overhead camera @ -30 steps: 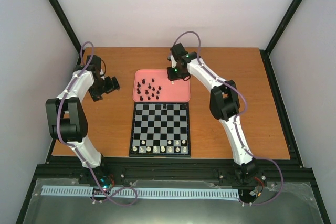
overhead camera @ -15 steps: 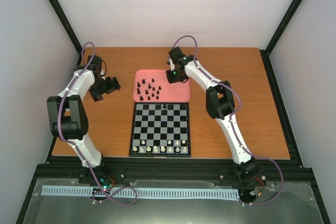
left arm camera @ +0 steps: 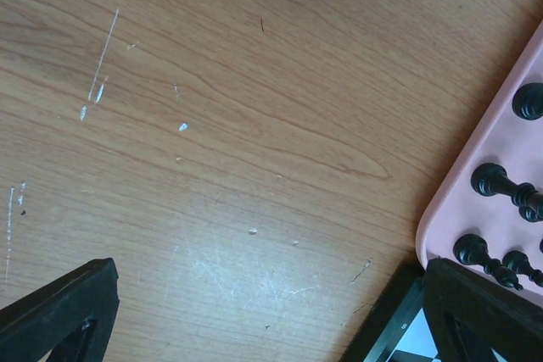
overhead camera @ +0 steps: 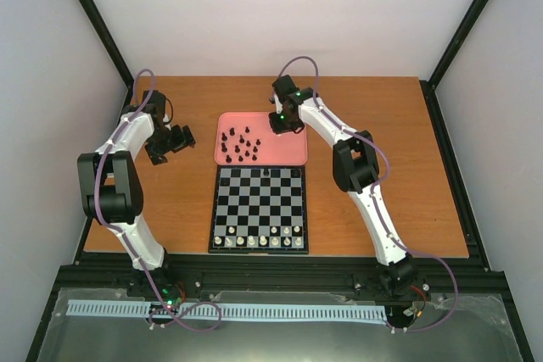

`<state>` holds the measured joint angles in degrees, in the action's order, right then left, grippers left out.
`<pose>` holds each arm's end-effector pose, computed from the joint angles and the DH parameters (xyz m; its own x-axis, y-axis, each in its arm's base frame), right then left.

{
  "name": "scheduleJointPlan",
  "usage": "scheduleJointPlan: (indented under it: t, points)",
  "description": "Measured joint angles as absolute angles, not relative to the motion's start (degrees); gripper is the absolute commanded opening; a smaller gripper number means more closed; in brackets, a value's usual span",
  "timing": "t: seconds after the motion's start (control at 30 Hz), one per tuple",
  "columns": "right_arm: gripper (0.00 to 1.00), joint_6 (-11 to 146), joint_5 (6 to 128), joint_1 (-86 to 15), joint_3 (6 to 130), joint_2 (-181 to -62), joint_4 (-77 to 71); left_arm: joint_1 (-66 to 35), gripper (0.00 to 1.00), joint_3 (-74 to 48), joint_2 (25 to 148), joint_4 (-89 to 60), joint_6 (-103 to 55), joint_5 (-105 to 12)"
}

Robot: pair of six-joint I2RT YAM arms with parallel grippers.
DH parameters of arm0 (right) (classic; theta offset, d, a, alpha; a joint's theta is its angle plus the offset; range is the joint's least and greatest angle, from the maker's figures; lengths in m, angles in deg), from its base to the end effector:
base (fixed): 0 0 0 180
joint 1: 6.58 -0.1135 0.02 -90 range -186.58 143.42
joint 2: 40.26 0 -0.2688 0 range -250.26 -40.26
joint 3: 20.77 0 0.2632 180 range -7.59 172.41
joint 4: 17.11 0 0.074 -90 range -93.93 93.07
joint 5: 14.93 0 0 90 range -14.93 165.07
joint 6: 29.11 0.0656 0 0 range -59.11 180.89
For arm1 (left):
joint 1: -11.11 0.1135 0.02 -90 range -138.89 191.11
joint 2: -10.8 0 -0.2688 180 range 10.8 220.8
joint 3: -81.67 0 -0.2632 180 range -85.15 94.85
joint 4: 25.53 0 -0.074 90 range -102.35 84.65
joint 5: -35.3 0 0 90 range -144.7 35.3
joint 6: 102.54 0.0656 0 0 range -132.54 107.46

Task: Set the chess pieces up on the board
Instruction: Pick up the chess piece from the storage box.

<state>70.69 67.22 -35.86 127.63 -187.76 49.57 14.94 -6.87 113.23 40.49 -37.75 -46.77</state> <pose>0.4901 0.2851 0.1353 -0.8746 -0.2971 -0.3831 -0.3902 0.9004 0.1926 0.3673 0.0155 0.1905 -0.8646 -0.4807 -0.1464 -0.4459 0.8683 -0.2175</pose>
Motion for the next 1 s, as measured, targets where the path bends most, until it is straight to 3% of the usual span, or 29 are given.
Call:
scheduleJointPlan:
  t: [0.27, 0.67, 1.0]
  points:
    - [0.26, 70.6, 67.5, -35.9, 129.1, -189.2, 50.2, 14.9, 1.0, -6.9, 113.4, 40.5, -37.8, -46.7]
    - [0.11, 69.9, 68.4, -35.9, 129.5, -189.7, 50.6, 14.9, 1.0, -6.9, 113.4, 40.5, -37.8, -46.7]
    - [0.1, 69.6, 68.9, -37.2, 127.0, -186.4, 51.8, 14.9, 1.0, -6.9, 113.4, 40.5, -37.8, -46.7]
